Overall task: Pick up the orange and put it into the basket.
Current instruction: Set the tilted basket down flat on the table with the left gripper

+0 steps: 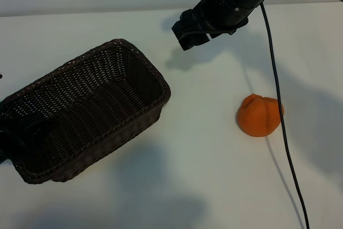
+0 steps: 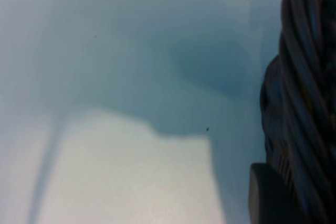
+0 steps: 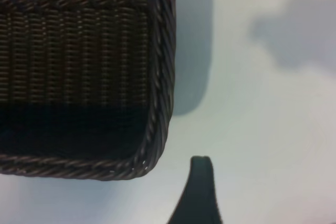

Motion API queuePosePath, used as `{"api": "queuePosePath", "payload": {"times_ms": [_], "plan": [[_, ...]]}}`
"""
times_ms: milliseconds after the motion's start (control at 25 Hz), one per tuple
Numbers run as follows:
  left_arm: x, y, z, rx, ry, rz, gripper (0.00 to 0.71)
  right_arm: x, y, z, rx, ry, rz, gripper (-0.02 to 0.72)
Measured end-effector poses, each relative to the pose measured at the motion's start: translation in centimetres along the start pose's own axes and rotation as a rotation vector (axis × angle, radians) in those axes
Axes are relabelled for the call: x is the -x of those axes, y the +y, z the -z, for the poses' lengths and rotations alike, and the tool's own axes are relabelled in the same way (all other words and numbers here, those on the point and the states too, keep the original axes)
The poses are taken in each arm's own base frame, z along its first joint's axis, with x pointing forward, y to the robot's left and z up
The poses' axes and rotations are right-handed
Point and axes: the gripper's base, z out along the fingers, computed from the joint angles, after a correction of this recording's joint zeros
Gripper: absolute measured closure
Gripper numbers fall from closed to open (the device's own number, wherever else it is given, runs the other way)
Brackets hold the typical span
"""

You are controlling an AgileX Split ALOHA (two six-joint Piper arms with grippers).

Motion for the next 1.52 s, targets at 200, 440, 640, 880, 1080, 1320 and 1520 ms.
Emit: {"api": "queuePosePath", "payload": {"times_ms": [200, 440, 640, 880, 1080, 1320, 1520], "plan": [[0.3, -0.6, -1.4, -0.033, 0.026, -0.018, 0.515, 0.0, 0.0, 0.0, 0.0, 0.001, 0.0, 0.108], [0.4, -1.3, -1.7, -0.11, 0.013, -0.057, 0.537, 0.0, 0.0, 0.0, 0.0, 0.001, 0.0, 0.108], [0.3, -1.8, -1.7, -0.161, 0.021, -0.07, 0.542, 0.0, 0.0, 0.0, 0.0, 0.002, 0.0, 0.108], [0.3, -2.6, -1.3, -0.229, 0.065, -0.115, 0.55, 0.0, 0.0, 0.0, 0.0, 0.002, 0.0, 0.108], [1.2, -2.9, 0.5, -0.286, 0.086, -0.186, 0.554, 0.0, 0.0, 0.0, 0.0, 0.002, 0.0, 0.108], [2.1, -2.4, 1.3, -0.303, 0.074, -0.227, 0.554, 0.0, 0.0, 0.0, 0.0, 0.002, 0.0, 0.108], [2.2, -2.8, 1.6, -0.333, 0.079, -0.3, 0.554, 0.0, 0.0, 0.0, 0.001, 0.002, -0.001, 0.108]]}}
